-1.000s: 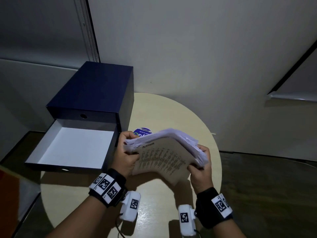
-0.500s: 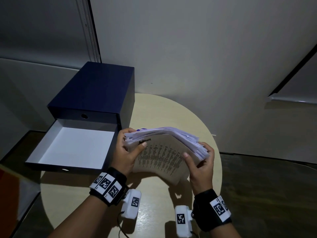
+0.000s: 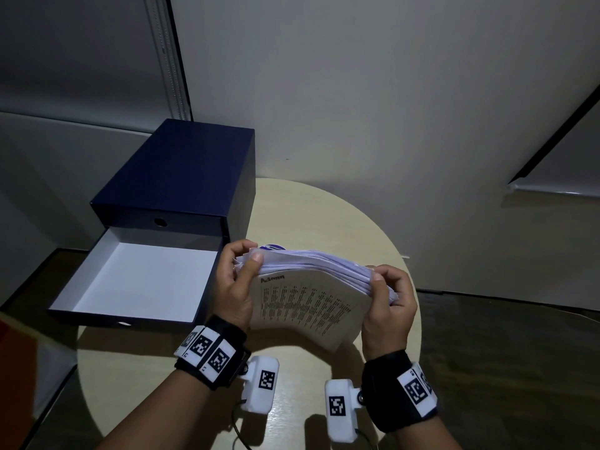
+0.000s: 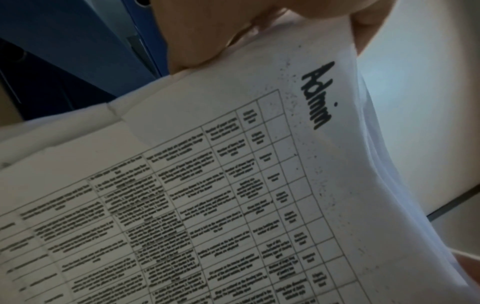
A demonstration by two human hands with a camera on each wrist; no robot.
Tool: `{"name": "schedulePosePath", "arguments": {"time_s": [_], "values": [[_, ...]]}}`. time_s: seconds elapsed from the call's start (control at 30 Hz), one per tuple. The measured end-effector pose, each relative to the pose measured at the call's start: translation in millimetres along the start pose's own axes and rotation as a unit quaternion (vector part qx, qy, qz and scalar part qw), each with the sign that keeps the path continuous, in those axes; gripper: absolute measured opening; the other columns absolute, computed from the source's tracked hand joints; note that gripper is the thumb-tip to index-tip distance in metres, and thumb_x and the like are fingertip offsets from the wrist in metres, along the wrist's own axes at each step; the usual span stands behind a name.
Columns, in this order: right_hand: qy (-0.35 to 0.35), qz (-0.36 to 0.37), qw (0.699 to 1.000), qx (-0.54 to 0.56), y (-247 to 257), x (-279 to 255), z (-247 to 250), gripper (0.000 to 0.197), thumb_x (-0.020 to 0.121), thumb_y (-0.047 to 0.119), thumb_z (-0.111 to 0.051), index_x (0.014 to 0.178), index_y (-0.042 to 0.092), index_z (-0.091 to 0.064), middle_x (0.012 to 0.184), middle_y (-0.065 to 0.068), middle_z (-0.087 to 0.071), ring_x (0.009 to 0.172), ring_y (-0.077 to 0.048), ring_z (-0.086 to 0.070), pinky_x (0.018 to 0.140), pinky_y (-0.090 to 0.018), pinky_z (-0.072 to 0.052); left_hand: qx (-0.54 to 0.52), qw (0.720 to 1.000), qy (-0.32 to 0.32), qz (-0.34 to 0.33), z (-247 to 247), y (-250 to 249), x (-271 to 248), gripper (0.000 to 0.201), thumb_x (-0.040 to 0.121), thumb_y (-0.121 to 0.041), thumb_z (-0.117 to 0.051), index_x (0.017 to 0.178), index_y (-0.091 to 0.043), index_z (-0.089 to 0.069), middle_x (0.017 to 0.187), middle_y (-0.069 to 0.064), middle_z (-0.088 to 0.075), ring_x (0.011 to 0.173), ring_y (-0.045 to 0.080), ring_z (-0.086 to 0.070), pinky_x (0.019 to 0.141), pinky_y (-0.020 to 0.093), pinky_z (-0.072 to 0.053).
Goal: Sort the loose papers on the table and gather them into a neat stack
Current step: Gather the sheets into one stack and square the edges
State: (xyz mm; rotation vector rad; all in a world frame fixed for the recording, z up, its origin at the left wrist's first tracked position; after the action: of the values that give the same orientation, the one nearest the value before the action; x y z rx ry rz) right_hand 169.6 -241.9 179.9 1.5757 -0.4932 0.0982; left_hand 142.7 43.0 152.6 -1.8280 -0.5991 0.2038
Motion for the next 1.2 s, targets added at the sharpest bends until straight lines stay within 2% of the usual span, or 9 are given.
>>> {"name": "schedulePosePath", "arguments": {"time_s": [0.2,0.27,0.37,0.53,0.63,0.73,0.97,1.07,1.2], "values": [[-0.011,0.003,0.999,-0.046,-1.0,-0.4,-0.2,0.022,0.085,0.043,-0.065,0.088,0.021,-0.063,0.087,0.013,-0.065,0.083,-0.011,-0.064,0.067,-0.021,-0.055,0.01,1.0,-0.001,-0.019,-2.3,-2.4,0.2,0.056,0.072,-0.056,-0.067,0.1,-0.009,-0.056,0.083,-0.015,-0.066,0.072,0.005,-0.063,0.061,0.02,-0.051],[-0.015,-0.007,0.998,-0.065,-4.2,-0.2,1.0,0.011,0.091,0.032,-0.068,0.087,0.023,-0.063,0.087,0.013,-0.066,0.085,-0.014,-0.065,0.068,-0.027,-0.057,0.009,1.0,-0.01,-0.021,-0.4,-1.6,0.7,0.047,0.073,-0.047,-0.063,0.099,-0.008,-0.057,0.084,-0.008,-0.066,0.072,0.01,-0.063,0.062,0.023,-0.051],[-0.015,-0.012,0.997,-0.078,-4.8,0.5,2.3,0.009,0.096,0.026,-0.062,0.089,0.022,-0.061,0.085,0.022,-0.064,0.082,-0.001,-0.064,0.06,-0.015,-0.052,-0.003,1.0,-0.019,-0.003,4.6,3.2,2.2,0.039,0.074,-0.04,-0.058,0.099,-0.01,-0.058,0.09,0.007,-0.066,0.079,0.023,-0.063,0.068,0.033,-0.05],[-0.007,-0.022,0.998,-0.055,-1.3,1.3,-1.5,0.034,0.087,0.04,-0.072,0.088,0.008,-0.061,0.081,0.018,-0.066,0.075,-0.001,-0.063,0.061,-0.014,-0.052,0.008,1.0,-0.025,-0.017,3.0,-1.5,1.1,0.041,0.081,-0.048,-0.051,0.099,-0.012,-0.056,0.087,0.006,-0.064,0.077,0.018,-0.064,0.067,0.029,-0.051],[-0.021,-0.024,0.997,-0.065,-3.5,3.2,0.8,0.02,0.092,0.026,-0.07,0.084,0.011,-0.059,0.077,0.017,-0.065,0.074,-0.002,-0.062,0.067,-0.026,-0.054,0.008,1.0,-0.013,-0.026,-2.1,-4.2,-0.2,0.048,0.083,-0.054,-0.052,0.1,-0.01,-0.055,0.088,0.009,-0.062,0.074,0.015,-0.064,0.065,0.026,-0.052],[-0.023,-0.031,0.996,-0.075,-6.7,4.5,2.0,0.024,0.088,0.045,-0.06,0.085,0.021,-0.058,0.084,0.006,-0.063,0.084,-0.017,-0.062,0.074,-0.045,-0.053,-0.002,1.0,0.02,-0.011,-4.8,1.6,0.2,0.066,0.076,-0.07,-0.062,0.109,-0.014,-0.053,0.096,0.01,-0.061,0.084,0.022,-0.063,0.074,0.037,-0.052],[-0.003,-0.043,0.998,-0.056,-5.4,4.7,-2.5,0.042,0.072,0.063,-0.074,0.087,0.026,-0.059,0.084,0.013,-0.064,0.083,-0.02,-0.065,0.071,-0.038,-0.057,0.105,0.984,0.126,-0.068,-18.9,-1.7,-5.6,0.089,0.064,-0.028,-0.078,0.136,-0.017,-0.027,0.116,0.002,-0.052,0.109,0.009,-0.059,0.087,0.022,-0.053],[-0.033,-0.04,0.997,-0.063,-4.9,5.1,2.8,0.026,0.079,0.048,-0.072,0.078,0.027,-0.059,0.079,0.01,-0.063,0.084,-0.029,-0.063,0.075,-0.045,-0.055,0.102,0.988,0.097,-0.064,-12.9,-2.9,-4.0,0.079,0.068,-0.036,-0.078,0.132,-0.018,-0.035,0.11,0.0,-0.056,0.103,0.01,-0.061,0.085,0.023,-0.053],[-0.025,-0.037,0.996,-0.08,-6.9,7.7,4.2,0.009,0.092,0.018,-0.066,0.085,0.02,-0.062,0.082,0.008,-0.063,0.077,-0.005,-0.061,0.068,-0.033,-0.053,0.057,0.996,0.064,-0.028,-7.3,-0.6,-1.2,0.079,0.069,-0.067,-0.072,0.124,-0.017,-0.045,0.106,0.003,-0.058,0.095,0.013,-0.064,0.08,0.029,-0.056]]}}
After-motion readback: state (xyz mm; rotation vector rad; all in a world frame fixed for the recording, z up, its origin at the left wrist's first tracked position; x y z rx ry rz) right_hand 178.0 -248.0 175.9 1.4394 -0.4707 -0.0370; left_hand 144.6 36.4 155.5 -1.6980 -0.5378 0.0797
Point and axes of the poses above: each hand's wrist, its own x-axis towards the middle knuckle, its own z-axis out of the back of the hand, y = z × x, the point moved 10 cm from there along x, towards the middle knuckle
